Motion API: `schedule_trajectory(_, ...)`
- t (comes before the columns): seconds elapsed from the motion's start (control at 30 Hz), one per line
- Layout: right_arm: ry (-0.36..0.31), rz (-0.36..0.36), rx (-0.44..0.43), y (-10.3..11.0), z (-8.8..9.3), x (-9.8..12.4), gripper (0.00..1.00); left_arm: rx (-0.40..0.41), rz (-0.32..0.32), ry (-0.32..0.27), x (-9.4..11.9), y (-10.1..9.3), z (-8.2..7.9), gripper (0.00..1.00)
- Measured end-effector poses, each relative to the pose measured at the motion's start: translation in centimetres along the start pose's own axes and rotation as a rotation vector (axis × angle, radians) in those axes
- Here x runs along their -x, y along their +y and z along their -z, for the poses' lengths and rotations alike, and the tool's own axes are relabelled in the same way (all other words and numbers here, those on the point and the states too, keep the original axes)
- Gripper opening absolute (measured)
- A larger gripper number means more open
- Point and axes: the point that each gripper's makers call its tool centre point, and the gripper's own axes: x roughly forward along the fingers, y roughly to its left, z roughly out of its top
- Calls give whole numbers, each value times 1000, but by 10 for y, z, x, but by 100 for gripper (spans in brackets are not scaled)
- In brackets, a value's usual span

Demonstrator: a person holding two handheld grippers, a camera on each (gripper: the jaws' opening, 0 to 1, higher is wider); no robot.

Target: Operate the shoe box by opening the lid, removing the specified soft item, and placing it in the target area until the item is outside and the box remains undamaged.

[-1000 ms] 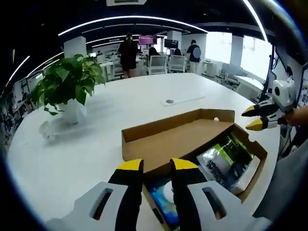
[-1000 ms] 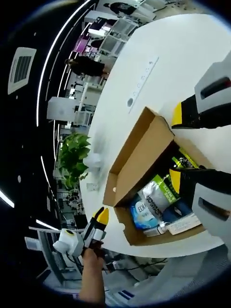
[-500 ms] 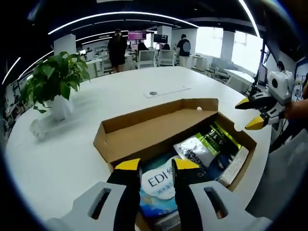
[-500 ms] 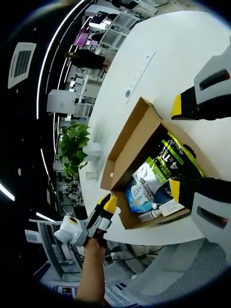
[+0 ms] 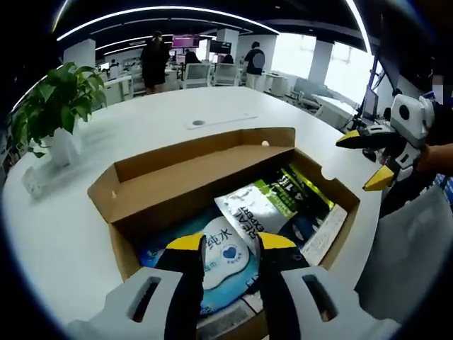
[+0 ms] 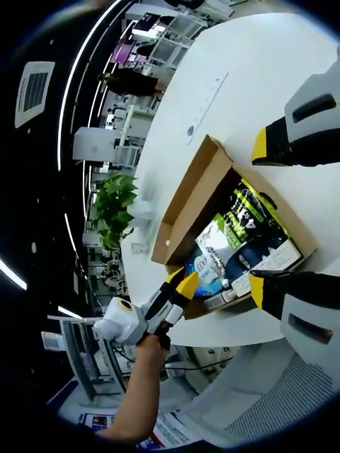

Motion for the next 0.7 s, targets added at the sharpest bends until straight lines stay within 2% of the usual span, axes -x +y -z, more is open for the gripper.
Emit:
schedule_trajectory(0.37,14,-5,68,15,12,16,65,70,47,21,-18,-13,10,28)
schedule_trajectory(0.7,11,-9,63,22,18,22,65,131,72,14,-30,-17,7,27)
